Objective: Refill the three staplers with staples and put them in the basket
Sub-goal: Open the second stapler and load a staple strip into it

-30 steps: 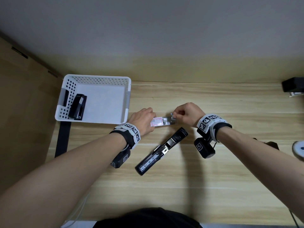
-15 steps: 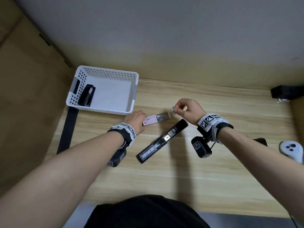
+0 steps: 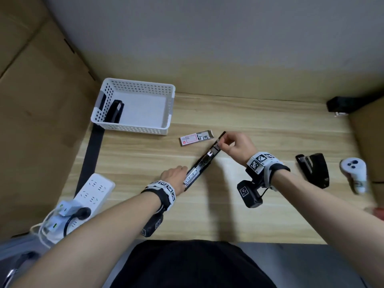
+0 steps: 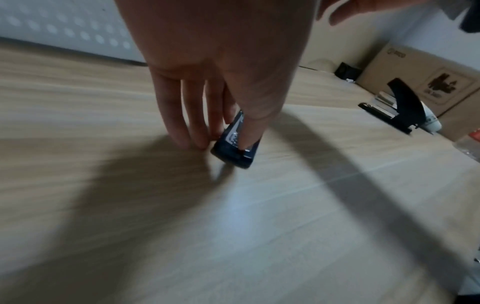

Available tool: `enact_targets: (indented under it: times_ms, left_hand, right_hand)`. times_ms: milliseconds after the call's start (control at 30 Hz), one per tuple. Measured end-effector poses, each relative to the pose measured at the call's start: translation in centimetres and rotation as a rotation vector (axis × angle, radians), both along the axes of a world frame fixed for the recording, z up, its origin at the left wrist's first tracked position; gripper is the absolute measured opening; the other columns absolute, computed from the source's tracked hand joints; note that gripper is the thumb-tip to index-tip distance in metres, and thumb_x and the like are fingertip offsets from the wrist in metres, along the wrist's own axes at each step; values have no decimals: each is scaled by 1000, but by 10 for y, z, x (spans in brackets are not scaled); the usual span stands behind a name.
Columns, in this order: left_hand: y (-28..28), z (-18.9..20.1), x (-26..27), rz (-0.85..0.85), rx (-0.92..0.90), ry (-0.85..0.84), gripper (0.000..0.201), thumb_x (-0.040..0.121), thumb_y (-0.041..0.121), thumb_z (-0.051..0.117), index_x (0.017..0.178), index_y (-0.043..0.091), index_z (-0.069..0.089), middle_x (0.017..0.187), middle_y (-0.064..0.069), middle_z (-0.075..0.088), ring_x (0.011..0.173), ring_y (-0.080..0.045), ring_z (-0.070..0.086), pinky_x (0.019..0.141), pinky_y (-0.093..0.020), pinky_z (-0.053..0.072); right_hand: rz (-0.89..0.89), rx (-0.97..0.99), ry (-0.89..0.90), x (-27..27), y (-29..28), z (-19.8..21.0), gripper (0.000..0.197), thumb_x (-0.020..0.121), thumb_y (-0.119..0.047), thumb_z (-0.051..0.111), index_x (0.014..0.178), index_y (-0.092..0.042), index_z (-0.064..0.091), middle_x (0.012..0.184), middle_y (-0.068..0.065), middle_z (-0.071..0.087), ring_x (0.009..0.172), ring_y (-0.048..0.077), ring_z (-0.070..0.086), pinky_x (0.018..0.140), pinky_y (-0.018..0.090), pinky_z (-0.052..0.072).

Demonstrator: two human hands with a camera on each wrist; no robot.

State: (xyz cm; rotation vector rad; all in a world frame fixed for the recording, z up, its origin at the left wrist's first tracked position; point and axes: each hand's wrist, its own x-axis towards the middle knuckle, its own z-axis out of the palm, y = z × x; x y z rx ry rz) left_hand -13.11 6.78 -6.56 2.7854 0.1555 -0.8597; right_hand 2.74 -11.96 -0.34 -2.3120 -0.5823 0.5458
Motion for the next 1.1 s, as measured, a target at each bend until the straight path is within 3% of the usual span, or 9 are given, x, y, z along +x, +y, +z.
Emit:
enact_targets:
  times_ms: [200,367,567,700,900,1100]
  left_hand:
    - [-18,-2,8,-3,-2,-70,33,82,16,59,112,15,46,111,-7,53,95,-33,60,68,-36,40]
    - [-27,-9,35,-42,-2,-125,35,80,7,57,113,14,48,112,-6,52,97,-30,56,65,-35,38]
    - [-46,-26,79,-128,-41,-278,51,75,-10,54,121,13,56,113,-5,55,101,-27,54,71,-41,54]
    - [-69,-32,108,-155,-77,-311,55,78,-8,53,128,17,54,119,-2,54,109,-25,52,70,-36,51]
    - [-84,-35,124,-130,-189,-327,51,83,-3,51,127,22,56,123,3,52,116,-19,48,68,-29,41]
    - [-27,-37,78,-7,-291,-382,46,82,2,55,124,21,55,125,6,50,114,-16,50,78,-35,53]
  right_hand:
    - [-116,56,115,-36,-43,-24,17,80,-23,73,67,-20,62,70,-7,69,62,4,60,64,27,50]
    - [-159,6,169,-59,-76,-47,16,79,-27,72,65,-26,63,73,-10,71,68,8,64,68,27,51]
    - [-188,31,202,-66,-104,-68,18,81,-25,71,66,-26,61,74,-12,69,68,6,60,67,27,50]
    - [-199,20,212,-67,-115,-83,21,81,-23,70,64,-28,58,69,-16,65,65,2,57,65,24,46]
    - [-186,-40,230,-58,-106,-100,16,82,-27,68,67,-26,62,73,-10,68,71,12,63,68,29,52]
    - [-27,-116,241,-56,-56,-107,9,83,-27,67,75,-21,68,83,-11,71,75,11,63,70,26,49]
